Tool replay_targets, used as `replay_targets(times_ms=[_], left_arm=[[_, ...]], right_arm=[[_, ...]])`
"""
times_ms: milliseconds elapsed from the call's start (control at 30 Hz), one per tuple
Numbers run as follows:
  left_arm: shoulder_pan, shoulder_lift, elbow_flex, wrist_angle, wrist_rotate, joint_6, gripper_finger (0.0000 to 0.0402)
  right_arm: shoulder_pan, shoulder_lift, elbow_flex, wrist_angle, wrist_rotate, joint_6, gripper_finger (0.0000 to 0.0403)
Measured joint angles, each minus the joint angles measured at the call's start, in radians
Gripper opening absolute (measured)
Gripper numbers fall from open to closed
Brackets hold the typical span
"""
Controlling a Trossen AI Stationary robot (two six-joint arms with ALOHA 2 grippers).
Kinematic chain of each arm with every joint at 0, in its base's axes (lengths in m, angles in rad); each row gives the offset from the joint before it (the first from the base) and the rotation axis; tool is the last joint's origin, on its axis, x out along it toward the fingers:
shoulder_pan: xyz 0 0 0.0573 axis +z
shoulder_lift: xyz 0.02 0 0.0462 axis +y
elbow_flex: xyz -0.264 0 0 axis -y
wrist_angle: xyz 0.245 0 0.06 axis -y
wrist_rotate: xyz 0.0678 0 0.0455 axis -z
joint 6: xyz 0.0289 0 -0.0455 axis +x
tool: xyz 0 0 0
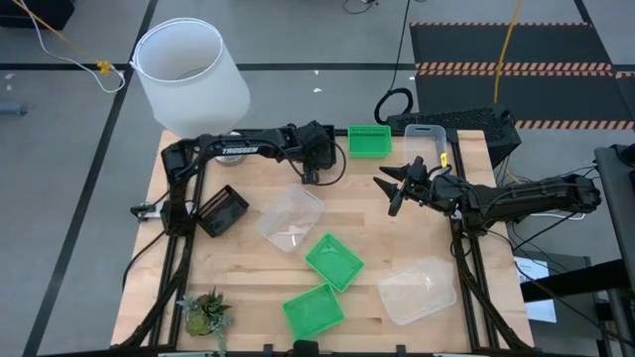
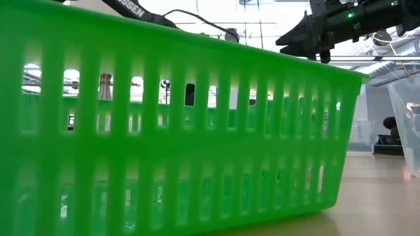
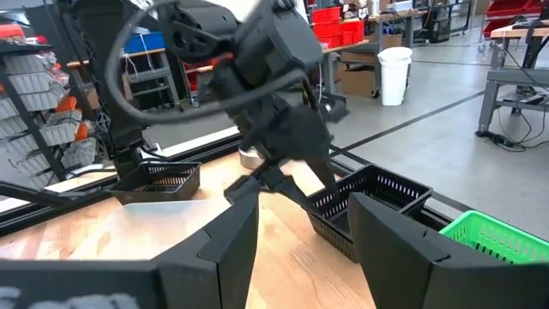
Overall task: Stack baskets by color
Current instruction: Stack the middle green bin on top of the top green bin
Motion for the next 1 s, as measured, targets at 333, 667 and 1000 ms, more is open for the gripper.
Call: replay_targets(times_ms=[333,667,1000], left_arm=[[-0.119,-0.141,0.0,-0.09,-0.022,-0.077,0.0186],[-0.338,-0.167,0.0,-0.18,-0.019,-0.084,0.0186],[-0.549,-0.166,0.0,-0.211,-0.014,-0.138,0.0186]], right_arm=[[0.0,0.0,0.0,-0.003,-0.001,0.008,0.0176],[0.0,0.0,0.0,0.0,-0.027,0.032,0.0176],[0.0,0.0,0.0,0.0,-0.028,0.034,0.0176]])
